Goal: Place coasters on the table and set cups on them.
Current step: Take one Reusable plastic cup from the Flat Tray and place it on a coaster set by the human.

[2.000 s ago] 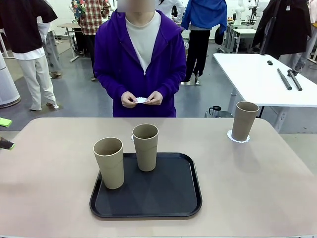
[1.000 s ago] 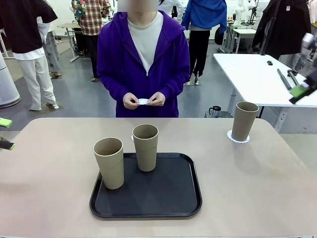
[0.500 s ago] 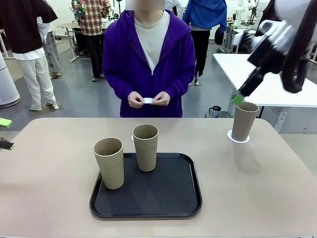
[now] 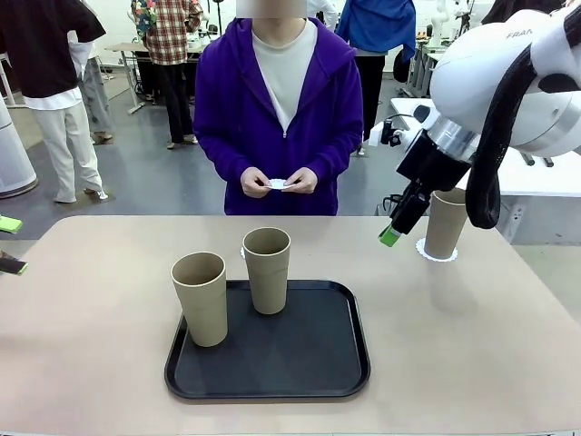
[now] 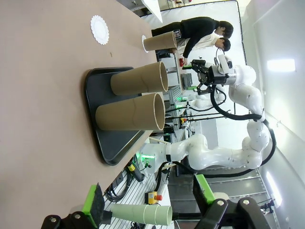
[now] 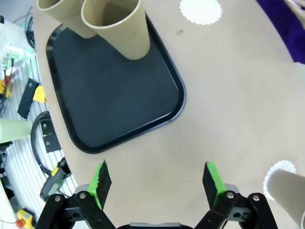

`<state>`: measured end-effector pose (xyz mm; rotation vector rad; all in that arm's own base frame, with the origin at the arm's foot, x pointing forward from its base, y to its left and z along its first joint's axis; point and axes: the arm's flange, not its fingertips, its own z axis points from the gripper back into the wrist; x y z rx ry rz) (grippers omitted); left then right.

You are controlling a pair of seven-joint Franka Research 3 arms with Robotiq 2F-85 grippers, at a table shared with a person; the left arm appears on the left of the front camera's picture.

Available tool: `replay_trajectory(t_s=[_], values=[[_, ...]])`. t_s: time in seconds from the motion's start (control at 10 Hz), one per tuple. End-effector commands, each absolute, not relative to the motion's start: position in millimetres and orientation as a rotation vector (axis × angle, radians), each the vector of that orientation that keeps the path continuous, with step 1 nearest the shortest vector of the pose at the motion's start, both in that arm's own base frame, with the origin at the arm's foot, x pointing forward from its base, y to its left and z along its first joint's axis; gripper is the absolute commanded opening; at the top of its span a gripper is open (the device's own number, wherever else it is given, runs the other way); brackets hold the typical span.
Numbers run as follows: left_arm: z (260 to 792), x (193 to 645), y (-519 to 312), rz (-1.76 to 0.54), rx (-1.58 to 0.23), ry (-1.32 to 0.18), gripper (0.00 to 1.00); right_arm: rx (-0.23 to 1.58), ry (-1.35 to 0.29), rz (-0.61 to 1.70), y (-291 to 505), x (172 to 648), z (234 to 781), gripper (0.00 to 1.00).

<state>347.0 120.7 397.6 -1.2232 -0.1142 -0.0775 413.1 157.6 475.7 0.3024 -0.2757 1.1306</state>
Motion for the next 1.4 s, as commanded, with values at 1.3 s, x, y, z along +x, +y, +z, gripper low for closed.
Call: replay_trajectory(t_s=[1.3], values=[[399,346,121,-0.076,-1.235,-0.126,1.0,1.027,-1.027,1.256,128,440,327,1.0]])
